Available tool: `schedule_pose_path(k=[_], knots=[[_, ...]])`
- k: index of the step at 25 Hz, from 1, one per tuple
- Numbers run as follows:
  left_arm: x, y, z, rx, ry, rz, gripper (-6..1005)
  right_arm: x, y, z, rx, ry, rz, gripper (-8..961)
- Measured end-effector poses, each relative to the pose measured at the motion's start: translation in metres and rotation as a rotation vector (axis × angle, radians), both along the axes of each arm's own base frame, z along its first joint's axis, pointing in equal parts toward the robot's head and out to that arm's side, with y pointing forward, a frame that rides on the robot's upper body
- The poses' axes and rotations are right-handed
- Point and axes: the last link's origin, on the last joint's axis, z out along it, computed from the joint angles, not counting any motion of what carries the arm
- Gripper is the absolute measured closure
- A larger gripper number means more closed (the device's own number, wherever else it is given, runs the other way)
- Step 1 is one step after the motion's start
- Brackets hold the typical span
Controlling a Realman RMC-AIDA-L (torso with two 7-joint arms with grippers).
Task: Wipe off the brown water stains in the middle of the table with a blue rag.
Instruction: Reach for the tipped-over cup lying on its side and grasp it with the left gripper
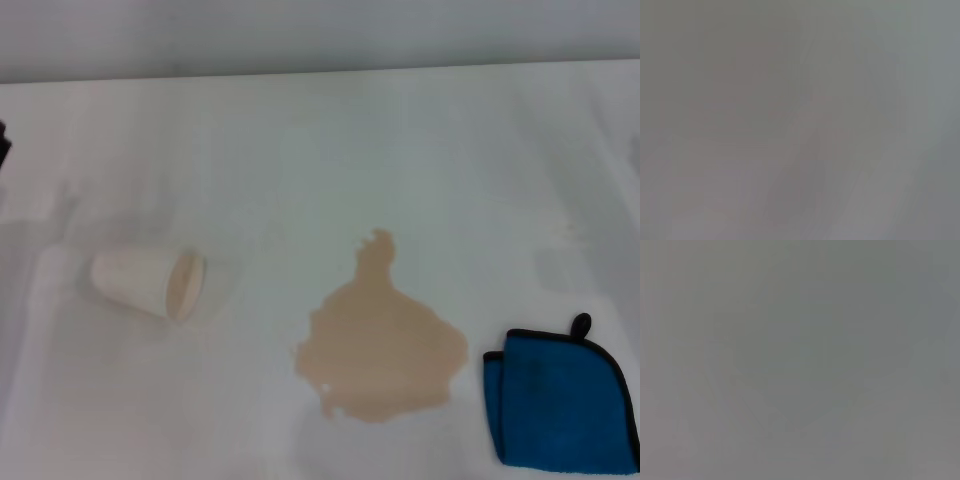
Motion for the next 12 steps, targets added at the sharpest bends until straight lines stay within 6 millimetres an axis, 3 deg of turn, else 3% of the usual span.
schedule_pose_path(k=[6,12], knots=[[0.012,0.021,0.041,-0.083,-0.087,-0.213,109,-0.003,0.004,0.003,0.006,-0.003,0.014,157],[0.027,0.036,0.066,-0.337,0.138,-0.402,108,-0.010,0.012,0.007,0.013,-0.007,0.042,158]])
